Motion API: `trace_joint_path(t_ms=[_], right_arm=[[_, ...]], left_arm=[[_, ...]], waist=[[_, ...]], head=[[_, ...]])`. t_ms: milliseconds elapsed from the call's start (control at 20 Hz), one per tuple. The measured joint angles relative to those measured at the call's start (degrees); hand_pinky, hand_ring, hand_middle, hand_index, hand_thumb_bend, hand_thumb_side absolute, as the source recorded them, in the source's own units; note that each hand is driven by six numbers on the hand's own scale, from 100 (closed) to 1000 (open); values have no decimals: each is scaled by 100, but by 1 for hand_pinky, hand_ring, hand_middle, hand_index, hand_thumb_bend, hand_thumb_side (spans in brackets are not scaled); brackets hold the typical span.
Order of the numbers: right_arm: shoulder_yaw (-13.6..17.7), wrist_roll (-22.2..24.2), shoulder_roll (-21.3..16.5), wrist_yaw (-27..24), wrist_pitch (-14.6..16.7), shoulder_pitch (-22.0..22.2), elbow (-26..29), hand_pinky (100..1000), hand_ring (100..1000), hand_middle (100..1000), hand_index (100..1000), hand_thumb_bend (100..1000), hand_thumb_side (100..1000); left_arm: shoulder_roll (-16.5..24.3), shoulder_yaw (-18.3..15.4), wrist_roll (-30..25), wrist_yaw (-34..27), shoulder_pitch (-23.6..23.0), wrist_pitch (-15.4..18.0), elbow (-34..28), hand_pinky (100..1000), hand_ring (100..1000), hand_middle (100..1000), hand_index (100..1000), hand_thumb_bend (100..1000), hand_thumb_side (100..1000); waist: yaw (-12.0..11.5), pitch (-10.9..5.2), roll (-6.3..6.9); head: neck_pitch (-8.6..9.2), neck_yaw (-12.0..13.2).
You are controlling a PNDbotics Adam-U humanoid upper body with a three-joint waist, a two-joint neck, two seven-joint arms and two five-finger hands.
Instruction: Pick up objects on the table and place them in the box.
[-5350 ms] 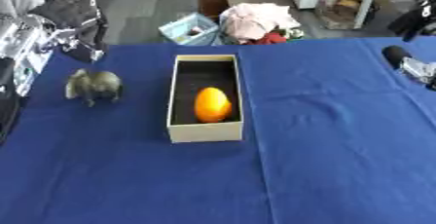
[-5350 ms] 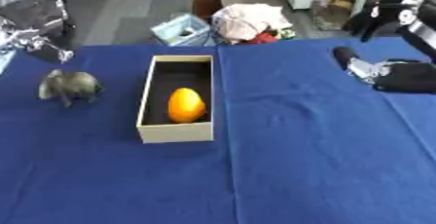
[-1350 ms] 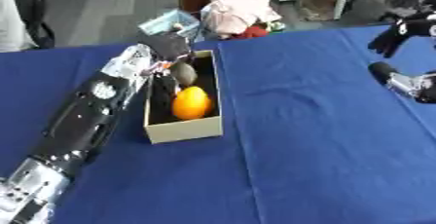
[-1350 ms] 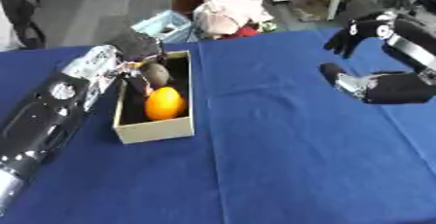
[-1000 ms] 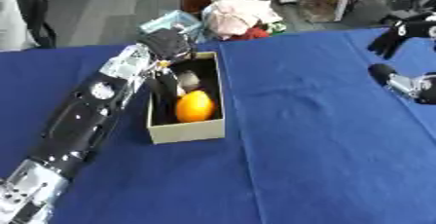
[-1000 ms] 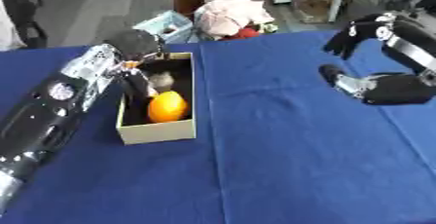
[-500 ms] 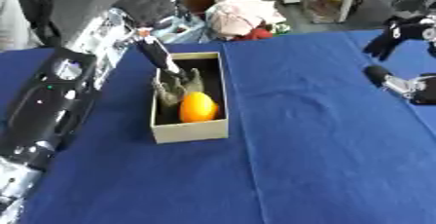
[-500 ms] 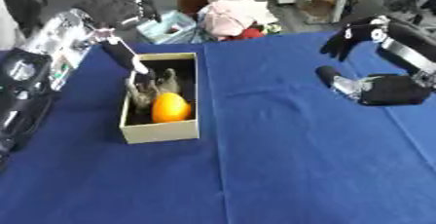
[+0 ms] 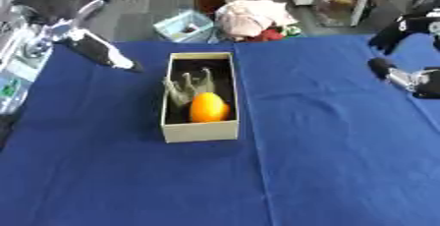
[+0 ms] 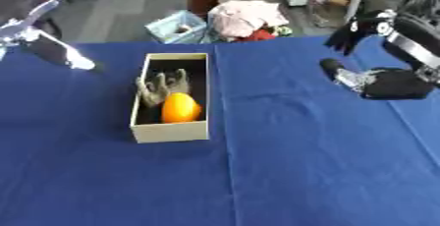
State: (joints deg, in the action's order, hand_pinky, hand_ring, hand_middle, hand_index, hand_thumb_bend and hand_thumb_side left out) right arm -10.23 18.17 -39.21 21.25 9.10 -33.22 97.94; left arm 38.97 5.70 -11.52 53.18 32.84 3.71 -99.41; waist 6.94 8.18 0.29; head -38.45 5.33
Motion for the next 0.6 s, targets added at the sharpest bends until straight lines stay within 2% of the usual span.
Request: trace_joint_path(t_ms=[200, 300, 350, 400, 450, 600], right_arm=[[32, -41, 0, 5, -26, 15, 10, 713, 582, 571, 722, 258, 688], [34, -50, 0, 6, -31, 45, 11, 713, 581, 570, 722, 258, 688], [34, -52, 0, 6, -33, 48, 11, 713, 581, 570, 722, 259, 688], [34, -55, 0, 6, -36, 48, 11, 713, 581, 569, 722, 259, 688], [35, -59, 0, 7, -39, 49, 11, 713, 581, 569, 721, 259, 688], [35, -66, 0, 7, -46, 50, 11, 713, 580, 568, 721, 259, 687]], left_arm=[[-27, -255, 270, -142, -704, -288, -504, 618, 540, 593, 767, 924, 420], [-50, -346, 362, -159, -974, -380, -650, 602, 520, 570, 748, 741, 376], [-64, -384, 400, -165, -1085, -417, -700, 589, 502, 550, 732, 485, 288], [-68, -420, 435, -166, -1175, -450, -740, 573, 484, 531, 715, 275, 187], [-69, -451, 473, -167, -1245, -480, -772, 552, 469, 514, 702, 161, 111], [-73, -528, 619, -173, -1387, -550, -805, 519, 445, 490, 682, 100, 100]], waist=[[-58, 18, -35], [-89, 31, -40], [-105, 32, -40], [-114, 32, -40], [-118, 32, -42], [-150, 32, -52]], head=[[2, -7], [2, -18], [2, -22], [2, -26], [3, -30], [6, -45]])
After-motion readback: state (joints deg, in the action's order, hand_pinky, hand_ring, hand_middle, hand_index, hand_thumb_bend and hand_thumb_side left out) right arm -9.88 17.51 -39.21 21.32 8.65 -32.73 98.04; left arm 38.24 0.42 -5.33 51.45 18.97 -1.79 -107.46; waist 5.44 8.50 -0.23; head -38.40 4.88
